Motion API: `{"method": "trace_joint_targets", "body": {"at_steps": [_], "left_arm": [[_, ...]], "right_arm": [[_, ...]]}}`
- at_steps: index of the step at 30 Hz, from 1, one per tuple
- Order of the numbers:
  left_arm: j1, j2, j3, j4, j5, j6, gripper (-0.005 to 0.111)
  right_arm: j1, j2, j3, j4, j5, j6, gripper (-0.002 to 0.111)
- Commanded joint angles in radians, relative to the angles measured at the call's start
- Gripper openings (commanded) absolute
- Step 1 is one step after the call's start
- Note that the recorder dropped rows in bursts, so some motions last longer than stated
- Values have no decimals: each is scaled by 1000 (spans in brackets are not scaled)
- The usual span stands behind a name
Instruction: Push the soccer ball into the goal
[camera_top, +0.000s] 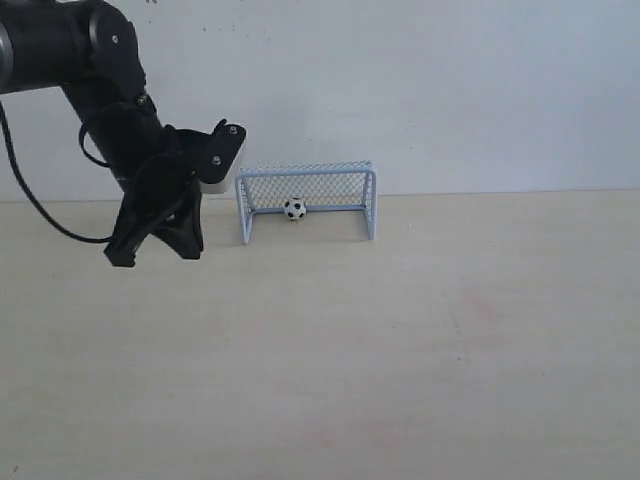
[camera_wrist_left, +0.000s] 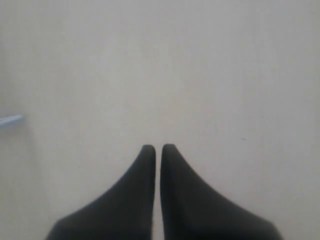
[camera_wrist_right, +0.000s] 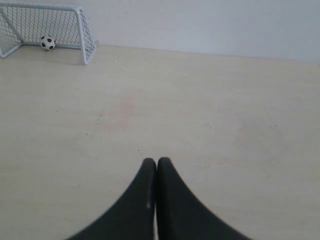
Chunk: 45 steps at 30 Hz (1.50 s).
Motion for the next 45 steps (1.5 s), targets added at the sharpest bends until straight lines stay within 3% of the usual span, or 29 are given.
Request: {"method": "trace_joint_targets", "body": {"at_steps": [1, 5, 10, 13, 18, 22, 26, 37, 45], "left_arm": [[0, -109, 137, 1, 31, -45, 4], [0, -221, 259, -48, 36, -80, 4], [0, -396, 434, -219, 29, -93, 4], [-2, -547, 564, -410, -17, -110, 4], [-2, -809, 843, -596, -61, -174, 4], [-2, -1068, 1112, -892, -93, -155, 4], [-2, -1261, 1247, -1155, -47, -155, 4], [-2, -1419, 1263, -1194, 29, -165, 4], [-2, -1531, 1208, -1101, 19, -278, 4]], "right_arm": [[1, -5, -1, 2, -4, -2, 0], [1, -5, -1, 2, -4, -2, 0], [1, -5, -1, 2, -10, -2, 0], [1, -5, -1, 2, -10, -2, 0], [1, -5, -1, 2, -10, -2, 0], [1, -5, -1, 2, -10, -2, 0], [1, -5, -1, 2, -10, -2, 0], [1, -5, -1, 2, -10, -2, 0], [1, -5, -1, 2, -10, -2, 0]]}}
